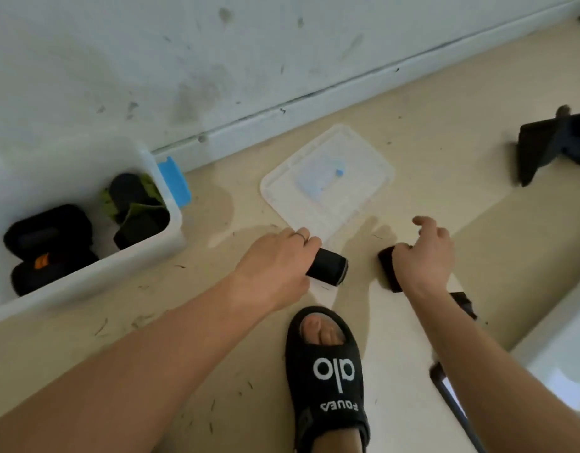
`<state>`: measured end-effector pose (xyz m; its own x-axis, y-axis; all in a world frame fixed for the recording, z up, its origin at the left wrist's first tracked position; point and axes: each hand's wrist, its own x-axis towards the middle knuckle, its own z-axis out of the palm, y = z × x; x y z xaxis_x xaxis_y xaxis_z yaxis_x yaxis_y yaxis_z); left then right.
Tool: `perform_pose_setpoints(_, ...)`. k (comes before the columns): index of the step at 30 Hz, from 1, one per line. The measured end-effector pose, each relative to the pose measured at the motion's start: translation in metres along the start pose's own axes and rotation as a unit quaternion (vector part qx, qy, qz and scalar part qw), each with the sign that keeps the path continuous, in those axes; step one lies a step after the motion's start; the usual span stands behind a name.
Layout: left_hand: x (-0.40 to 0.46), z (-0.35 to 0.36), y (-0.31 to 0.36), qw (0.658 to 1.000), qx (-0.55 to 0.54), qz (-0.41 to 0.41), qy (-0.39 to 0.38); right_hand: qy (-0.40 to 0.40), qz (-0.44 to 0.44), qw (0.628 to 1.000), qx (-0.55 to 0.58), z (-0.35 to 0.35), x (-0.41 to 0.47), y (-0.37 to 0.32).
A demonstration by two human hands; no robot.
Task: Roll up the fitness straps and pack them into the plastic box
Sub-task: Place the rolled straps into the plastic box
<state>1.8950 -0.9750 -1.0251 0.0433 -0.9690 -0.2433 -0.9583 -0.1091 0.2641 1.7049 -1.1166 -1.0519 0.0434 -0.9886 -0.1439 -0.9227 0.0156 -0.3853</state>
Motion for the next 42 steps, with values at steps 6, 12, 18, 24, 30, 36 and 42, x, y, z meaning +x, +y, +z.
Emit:
perform_pose_setpoints(6,0.023,0.031,0.03,0.998,-0.001,0.013,-0.055,-0.017,0.016,0.999,-0.04,-0.015,-0.009,0.053)
perform_pose_setpoints(12,0.062,0.029,0.086,0.995,0.014,0.067,-0.076,-0.158,0.128,0.979,-0.027,-0.063,0.019,0.091)
perform_pose_setpoints(18,0.097,0.047,0.129,0.984,0.097,0.113,-0.096,-0.178,0.172,0.967,-0.063,-0.031,-0.008,0.111)
perform_pose_setpoints(24,0.119,0.052,0.136,0.968,0.134,0.17,-0.129,-0.174,0.116,0.978,-0.002,-0.024,0.006,0.118)
perform_pose_setpoints(30,0.137,0.056,0.138,0.959,0.192,0.147,-0.144,-0.213,0.051,0.976,0.011,-0.012,0.021,0.098)
perform_pose_setpoints(36,0.135,0.063,0.126,0.964,0.199,0.148,-0.093,-0.201,0.084,0.976,-0.028,-0.01,0.019,0.104)
perform_pose_setpoints(42,0.137,0.022,0.102,0.991,0.093,0.095,-0.028,-0.125,0.043,0.989,0.064,-0.025,0.032,0.065)
